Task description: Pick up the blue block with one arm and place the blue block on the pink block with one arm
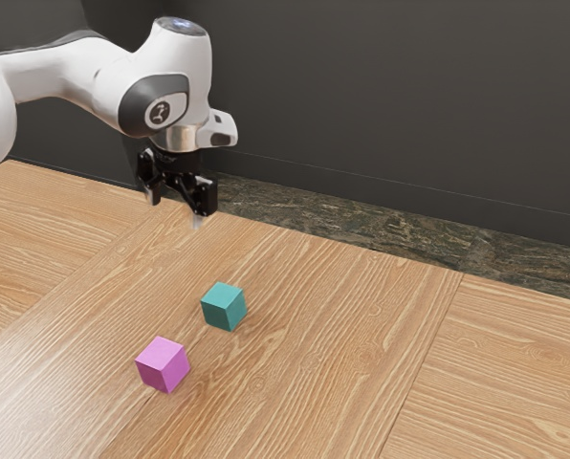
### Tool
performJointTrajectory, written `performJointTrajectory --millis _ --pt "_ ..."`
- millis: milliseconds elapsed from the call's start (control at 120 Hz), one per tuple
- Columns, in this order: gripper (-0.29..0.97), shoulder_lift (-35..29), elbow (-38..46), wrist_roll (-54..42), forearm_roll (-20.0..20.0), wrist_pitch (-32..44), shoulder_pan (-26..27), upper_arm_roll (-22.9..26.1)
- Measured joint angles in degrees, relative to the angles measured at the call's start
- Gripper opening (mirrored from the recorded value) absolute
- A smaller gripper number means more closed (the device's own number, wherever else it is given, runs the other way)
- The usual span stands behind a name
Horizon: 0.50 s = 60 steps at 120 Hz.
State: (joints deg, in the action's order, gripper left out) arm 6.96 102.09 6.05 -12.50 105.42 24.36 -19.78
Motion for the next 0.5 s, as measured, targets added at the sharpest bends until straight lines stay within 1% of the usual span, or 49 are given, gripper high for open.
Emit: performJointTrajectory --millis 167,275,367,500 --pt "0.68 4.9 2.0 -0.3 4.5 9.3 -1.1 0.1" --pt "0.68 9.0 2.0 -0.4 9.1 14.0 -2.0 0.1" --pt "0.68 11.0 2.4 -0.6 11.8 16.8 -2.5 0.1" --pt "0.68 11.2 7.4 -0.9 13.8 19.1 -2.1 0.2"
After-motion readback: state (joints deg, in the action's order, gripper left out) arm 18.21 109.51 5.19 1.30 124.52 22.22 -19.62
